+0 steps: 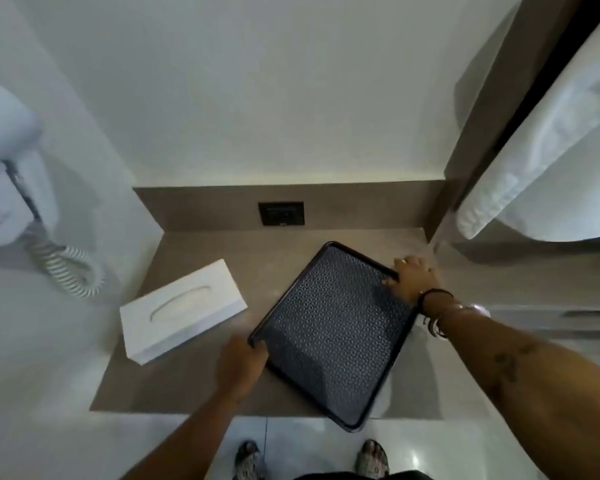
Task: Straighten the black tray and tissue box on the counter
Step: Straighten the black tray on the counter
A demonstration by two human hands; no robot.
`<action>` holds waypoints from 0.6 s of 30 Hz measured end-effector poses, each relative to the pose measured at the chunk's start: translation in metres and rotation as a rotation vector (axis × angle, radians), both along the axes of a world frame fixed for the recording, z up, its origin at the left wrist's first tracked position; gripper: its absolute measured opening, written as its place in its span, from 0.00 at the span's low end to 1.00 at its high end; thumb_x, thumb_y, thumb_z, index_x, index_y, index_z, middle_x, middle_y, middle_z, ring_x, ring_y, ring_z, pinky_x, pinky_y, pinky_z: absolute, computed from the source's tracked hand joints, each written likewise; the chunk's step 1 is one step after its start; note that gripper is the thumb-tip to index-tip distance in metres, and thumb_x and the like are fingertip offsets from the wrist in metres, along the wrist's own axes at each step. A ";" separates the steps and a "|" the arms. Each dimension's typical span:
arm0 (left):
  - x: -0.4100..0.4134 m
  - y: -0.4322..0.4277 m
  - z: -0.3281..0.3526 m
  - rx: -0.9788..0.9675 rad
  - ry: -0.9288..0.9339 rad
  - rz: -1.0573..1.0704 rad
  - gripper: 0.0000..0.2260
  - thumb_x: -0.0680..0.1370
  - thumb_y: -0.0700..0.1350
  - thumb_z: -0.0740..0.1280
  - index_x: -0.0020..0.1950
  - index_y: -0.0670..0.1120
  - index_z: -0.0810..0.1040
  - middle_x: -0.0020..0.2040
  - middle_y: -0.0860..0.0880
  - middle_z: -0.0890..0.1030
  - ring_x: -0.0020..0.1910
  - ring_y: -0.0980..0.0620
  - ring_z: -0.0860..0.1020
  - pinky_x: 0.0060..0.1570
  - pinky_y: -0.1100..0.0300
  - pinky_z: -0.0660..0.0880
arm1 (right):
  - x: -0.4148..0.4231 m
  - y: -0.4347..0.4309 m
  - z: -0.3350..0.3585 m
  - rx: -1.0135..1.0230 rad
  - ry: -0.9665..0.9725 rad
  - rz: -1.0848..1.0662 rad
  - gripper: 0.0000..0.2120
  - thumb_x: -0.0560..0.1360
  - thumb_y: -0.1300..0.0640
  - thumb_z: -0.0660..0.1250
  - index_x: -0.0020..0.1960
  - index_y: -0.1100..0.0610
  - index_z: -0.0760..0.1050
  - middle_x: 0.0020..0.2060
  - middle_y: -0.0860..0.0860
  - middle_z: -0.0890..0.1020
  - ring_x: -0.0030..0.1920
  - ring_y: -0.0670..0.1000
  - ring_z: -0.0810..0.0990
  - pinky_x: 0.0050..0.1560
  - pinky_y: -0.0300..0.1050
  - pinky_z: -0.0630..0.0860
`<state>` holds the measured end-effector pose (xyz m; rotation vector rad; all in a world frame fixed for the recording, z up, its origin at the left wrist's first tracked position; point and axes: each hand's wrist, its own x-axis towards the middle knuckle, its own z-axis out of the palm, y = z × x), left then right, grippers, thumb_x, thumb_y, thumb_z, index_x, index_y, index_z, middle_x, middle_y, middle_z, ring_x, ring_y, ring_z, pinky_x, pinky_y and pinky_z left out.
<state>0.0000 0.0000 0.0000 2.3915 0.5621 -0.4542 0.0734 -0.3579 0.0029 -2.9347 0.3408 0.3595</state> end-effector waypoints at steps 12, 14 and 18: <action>-0.028 -0.048 -0.064 -0.346 0.265 0.454 0.10 0.79 0.42 0.65 0.44 0.35 0.76 0.37 0.40 0.82 0.23 0.50 0.78 0.19 0.63 0.73 | 0.015 -0.014 -0.056 0.057 -0.020 -0.091 0.16 0.79 0.54 0.61 0.63 0.60 0.74 0.60 0.63 0.75 0.61 0.64 0.70 0.58 0.57 0.71; -0.023 -0.048 -0.064 -0.344 0.237 0.461 0.08 0.78 0.41 0.65 0.42 0.37 0.76 0.40 0.40 0.82 0.26 0.50 0.78 0.20 0.62 0.73 | 0.014 -0.021 -0.056 0.121 -0.036 -0.146 0.14 0.77 0.59 0.63 0.61 0.61 0.76 0.58 0.63 0.76 0.60 0.64 0.71 0.56 0.56 0.72; 0.003 -0.043 -0.053 -0.273 0.074 0.364 0.06 0.76 0.38 0.67 0.41 0.38 0.73 0.40 0.41 0.77 0.35 0.47 0.75 0.33 0.58 0.71 | -0.010 -0.032 -0.054 0.282 -0.106 -0.306 0.11 0.72 0.63 0.66 0.53 0.63 0.80 0.52 0.64 0.80 0.53 0.64 0.77 0.51 0.52 0.75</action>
